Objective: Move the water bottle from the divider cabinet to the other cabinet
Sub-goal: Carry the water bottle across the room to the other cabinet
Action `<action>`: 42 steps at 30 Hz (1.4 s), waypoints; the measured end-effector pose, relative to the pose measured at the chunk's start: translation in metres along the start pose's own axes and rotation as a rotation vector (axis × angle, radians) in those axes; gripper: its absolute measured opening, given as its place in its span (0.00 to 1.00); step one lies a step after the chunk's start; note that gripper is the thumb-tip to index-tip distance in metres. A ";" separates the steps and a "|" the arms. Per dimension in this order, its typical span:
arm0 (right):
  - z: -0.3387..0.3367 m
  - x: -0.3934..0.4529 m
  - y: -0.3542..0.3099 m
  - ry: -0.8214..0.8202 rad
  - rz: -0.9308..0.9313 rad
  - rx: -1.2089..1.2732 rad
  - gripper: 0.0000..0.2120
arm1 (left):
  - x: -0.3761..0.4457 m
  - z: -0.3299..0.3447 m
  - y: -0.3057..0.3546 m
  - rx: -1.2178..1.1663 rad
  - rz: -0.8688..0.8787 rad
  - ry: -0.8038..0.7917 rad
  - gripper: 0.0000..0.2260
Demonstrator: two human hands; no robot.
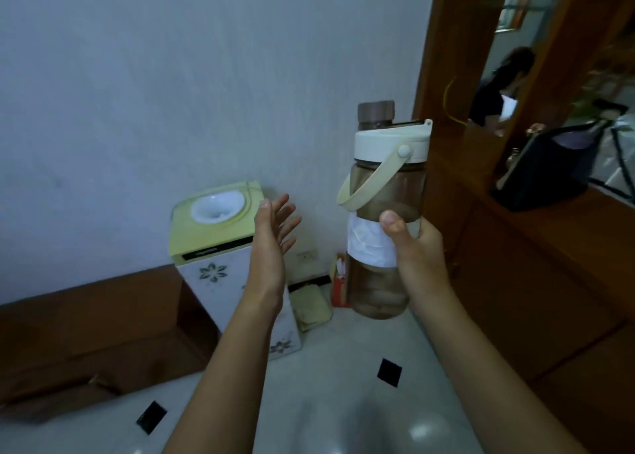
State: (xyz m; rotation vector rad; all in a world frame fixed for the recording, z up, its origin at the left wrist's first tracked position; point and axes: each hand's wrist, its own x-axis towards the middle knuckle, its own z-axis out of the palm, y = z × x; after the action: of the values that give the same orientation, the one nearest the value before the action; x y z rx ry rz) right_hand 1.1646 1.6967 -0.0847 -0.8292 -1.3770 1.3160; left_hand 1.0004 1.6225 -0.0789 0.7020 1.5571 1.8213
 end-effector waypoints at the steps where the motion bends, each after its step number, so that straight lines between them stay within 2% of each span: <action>1: 0.014 -0.001 0.000 -0.028 0.000 0.016 0.06 | -0.001 -0.012 0.002 -0.002 -0.001 0.026 0.26; 4: 0.054 0.000 0.000 -0.144 -0.002 0.062 0.07 | -0.003 -0.047 0.007 -0.005 0.004 0.114 0.26; 8: 0.099 0.004 -0.002 -0.311 -0.008 0.094 0.18 | -0.008 -0.083 0.018 -0.002 0.025 0.274 0.25; 12: 0.130 0.003 -0.002 -0.480 -0.010 0.120 0.10 | -0.022 -0.110 0.033 -0.031 0.059 0.454 0.26; 17: 0.159 -0.003 -0.003 -0.679 0.043 0.163 0.21 | -0.051 -0.124 0.044 -0.007 0.081 0.635 0.26; 22: 0.184 -0.025 -0.005 -0.834 0.093 0.196 0.22 | -0.083 -0.134 0.043 0.070 0.079 0.814 0.27; 28: 0.222 -0.073 -0.012 -1.005 0.122 0.225 0.32 | -0.134 -0.173 0.049 0.094 0.115 1.001 0.28; 30: 0.237 -0.091 -0.017 -1.050 0.111 0.214 0.32 | -0.148 -0.190 0.056 0.097 0.133 1.039 0.28; 33: 0.259 -0.119 -0.025 -1.104 0.088 0.196 0.26 | -0.166 -0.218 0.063 0.088 0.150 1.060 0.29; 39: 0.310 -0.180 -0.034 -1.129 0.134 0.165 0.29 | -0.194 -0.292 0.071 0.073 0.152 1.067 0.29; 42: 0.337 -0.206 -0.033 -1.134 0.159 0.154 0.22 | -0.204 -0.333 0.070 0.061 0.134 1.064 0.29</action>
State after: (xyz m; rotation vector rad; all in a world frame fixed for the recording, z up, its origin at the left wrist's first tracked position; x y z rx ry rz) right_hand 0.8992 1.4031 -0.0570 -0.0050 -2.0203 2.1293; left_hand 0.8787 1.2454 -0.0612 -0.2467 2.2252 2.4257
